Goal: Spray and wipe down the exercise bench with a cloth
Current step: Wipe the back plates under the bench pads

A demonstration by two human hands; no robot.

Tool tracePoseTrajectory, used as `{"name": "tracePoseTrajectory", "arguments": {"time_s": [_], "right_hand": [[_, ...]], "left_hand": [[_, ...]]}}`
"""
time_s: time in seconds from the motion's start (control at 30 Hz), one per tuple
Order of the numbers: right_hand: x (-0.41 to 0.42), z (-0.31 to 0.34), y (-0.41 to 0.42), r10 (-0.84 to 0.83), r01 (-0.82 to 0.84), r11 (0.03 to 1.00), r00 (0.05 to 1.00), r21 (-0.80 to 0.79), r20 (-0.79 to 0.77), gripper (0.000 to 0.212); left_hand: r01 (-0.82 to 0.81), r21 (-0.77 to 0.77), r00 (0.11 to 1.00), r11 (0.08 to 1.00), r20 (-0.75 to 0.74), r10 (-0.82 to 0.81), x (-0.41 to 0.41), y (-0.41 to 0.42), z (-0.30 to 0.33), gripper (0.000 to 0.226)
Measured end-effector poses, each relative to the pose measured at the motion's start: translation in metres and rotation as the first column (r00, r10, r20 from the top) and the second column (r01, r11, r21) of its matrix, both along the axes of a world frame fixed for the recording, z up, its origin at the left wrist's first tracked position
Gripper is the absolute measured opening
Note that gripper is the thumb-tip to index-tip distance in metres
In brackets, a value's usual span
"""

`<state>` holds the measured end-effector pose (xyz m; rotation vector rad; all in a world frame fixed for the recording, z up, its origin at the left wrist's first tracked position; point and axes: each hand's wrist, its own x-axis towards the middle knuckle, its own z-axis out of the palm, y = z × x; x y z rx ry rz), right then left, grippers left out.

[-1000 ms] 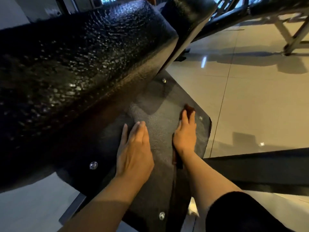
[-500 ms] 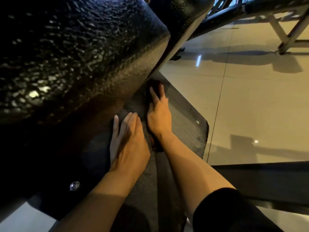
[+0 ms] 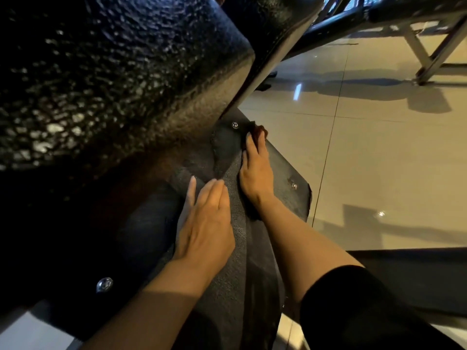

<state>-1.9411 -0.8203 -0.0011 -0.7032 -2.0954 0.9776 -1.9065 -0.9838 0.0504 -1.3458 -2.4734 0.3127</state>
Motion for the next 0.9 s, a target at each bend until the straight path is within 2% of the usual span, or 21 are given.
{"name": "tracePoseTrajectory", "arguments": {"time_s": [0.07, 0.13, 0.23, 0.27, 0.37, 0.47, 0.5, 0.57, 0.6, 0.67, 0.73, 0.8, 0.9], "right_hand": [[0.026, -0.026, 0.0, -0.129, 0.138, 0.981, 0.989, -0.137, 0.072, 0.049], [0.058, -0.057, 0.003, -0.271, 0.322, 0.903, 0.941, -0.285, 0.204, 0.051], [0.087, -0.078, 0.0, -0.342, 0.454, 0.806, 0.881, -0.381, 0.326, 0.054], [0.087, -0.073, -0.005, -0.332, 0.432, 0.803, 0.897, -0.411, 0.292, 0.056], [0.054, -0.029, -0.045, -0.235, 0.238, 0.894, 0.971, -0.38, 0.055, 0.06], [0.005, 0.027, -0.096, -0.094, 0.075, 0.964, 0.994, -0.253, -0.062, 0.051], [-0.005, 0.04, -0.113, -0.02, 0.006, 0.984, 0.997, -0.177, -0.078, 0.05], [-0.008, 0.05, -0.135, 0.122, -0.124, 0.992, 0.988, -0.016, -0.093, 0.052], [-0.001, 0.045, -0.14, 0.142, -0.142, 0.99, 0.985, 0.005, -0.101, 0.054], [0.025, 0.02, -0.139, 0.032, -0.035, 0.999, 0.996, -0.03, -0.087, 0.053], [0.063, -0.017, -0.132, -0.175, 0.18, 0.972, 0.983, -0.152, 0.046, 0.052], [0.101, -0.052, -0.122, -0.324, 0.37, 0.88, 0.926, -0.298, 0.194, 0.051], [0.126, -0.068, -0.124, -0.405, 0.515, 0.746, 0.854, -0.422, 0.326, 0.049]], "left_hand": [[0.013, 0.023, 0.998, 1.0, 0.058, -0.015, 0.009, 0.003, -0.004, 0.064], [0.026, 0.022, 0.998, 0.999, 0.057, -0.028, 0.015, 0.003, -0.008, 0.064], [0.014, 0.034, 0.998, 0.999, 0.054, -0.016, 0.02, -0.004, -0.009, 0.064], [-0.007, 0.041, 0.999, 0.999, 0.041, 0.005, 0.023, -0.008, -0.007, 0.064], [-0.044, 0.03, 0.999, 0.999, 0.0, 0.044, 0.023, -0.031, 0.001, 0.063], [-0.037, 0.035, 0.998, 0.999, -0.05, 0.039, 0.005, -0.069, 0.006, 0.068], [-0.019, 0.08, 0.997, 0.997, -0.073, 0.025, -0.002, -0.083, 0.004, 0.068], [-0.037, 0.079, 0.997, 0.996, -0.07, 0.043, -0.01, -0.104, 0.006, 0.063], [-0.03, 0.061, 0.997, 0.998, -0.066, 0.034, -0.009, -0.111, 0.007, 0.061], [0.002, 0.011, 1.0, 1.0, -0.023, -0.002, 0.0, -0.118, 0.011, 0.06], [-0.008, -0.021, 1.0, 1.0, -0.012, 0.008, 0.012, -0.127, 0.009, 0.058], [-0.048, -0.023, 0.999, 0.999, -0.014, 0.048, 0.024, -0.134, 0.011, 0.068], [-0.088, -0.11, 0.996, 0.99, 0.004, 0.089, 0.043, -0.148, 0.027, 0.079]]}}
